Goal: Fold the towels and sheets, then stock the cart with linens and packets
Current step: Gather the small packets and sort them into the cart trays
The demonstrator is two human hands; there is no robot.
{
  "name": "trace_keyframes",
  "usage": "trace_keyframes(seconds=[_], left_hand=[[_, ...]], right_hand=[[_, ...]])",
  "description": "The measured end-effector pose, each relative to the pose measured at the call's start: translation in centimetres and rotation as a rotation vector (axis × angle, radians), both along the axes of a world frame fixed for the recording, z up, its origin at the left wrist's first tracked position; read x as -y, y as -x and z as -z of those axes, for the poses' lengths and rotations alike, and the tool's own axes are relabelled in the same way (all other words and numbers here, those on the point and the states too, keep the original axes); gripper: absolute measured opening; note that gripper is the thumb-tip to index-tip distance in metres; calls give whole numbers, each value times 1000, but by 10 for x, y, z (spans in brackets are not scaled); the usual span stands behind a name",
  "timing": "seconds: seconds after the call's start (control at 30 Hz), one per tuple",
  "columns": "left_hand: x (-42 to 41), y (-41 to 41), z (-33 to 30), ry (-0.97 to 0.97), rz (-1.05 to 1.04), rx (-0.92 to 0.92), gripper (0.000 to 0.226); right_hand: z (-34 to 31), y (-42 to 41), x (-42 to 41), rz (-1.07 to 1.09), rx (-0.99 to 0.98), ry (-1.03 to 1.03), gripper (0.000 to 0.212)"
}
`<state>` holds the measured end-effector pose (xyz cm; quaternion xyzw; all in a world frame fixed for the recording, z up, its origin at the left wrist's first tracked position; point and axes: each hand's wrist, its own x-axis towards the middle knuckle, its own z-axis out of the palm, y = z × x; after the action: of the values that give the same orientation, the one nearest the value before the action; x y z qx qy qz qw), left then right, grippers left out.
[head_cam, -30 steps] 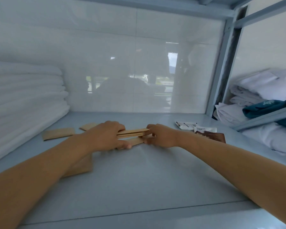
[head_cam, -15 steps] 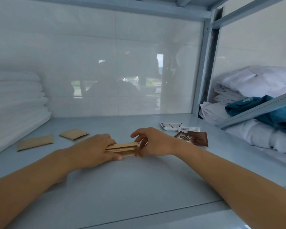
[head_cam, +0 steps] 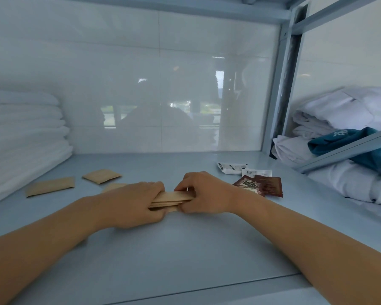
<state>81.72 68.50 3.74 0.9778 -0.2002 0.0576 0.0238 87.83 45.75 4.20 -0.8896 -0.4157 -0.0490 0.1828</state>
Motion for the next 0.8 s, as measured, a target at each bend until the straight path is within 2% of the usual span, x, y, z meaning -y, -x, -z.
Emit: trace_keyframes(seconds=[0.27, 0.37, 0.47, 0.67, 0.8], left_hand=[[1, 6, -1, 24, -33, 2, 32], [-2, 5, -7, -33, -25, 118, 37], [-10, 2, -17, -53, -76, 173, 30], [-55, -5, -38, -85, -228, 183, 16], [-99, -7, -48, -38, -298, 183, 14]], right_hand=[[-3, 3, 1, -35, -46, -109, 35], [-4, 3, 2, -56, -5, -205, 47], [-4, 2, 0, -68, 37, -251, 63], [-1, -6, -25, -13, -43, -211, 78], [-5, -21, -60, -4, -71, -95, 74]])
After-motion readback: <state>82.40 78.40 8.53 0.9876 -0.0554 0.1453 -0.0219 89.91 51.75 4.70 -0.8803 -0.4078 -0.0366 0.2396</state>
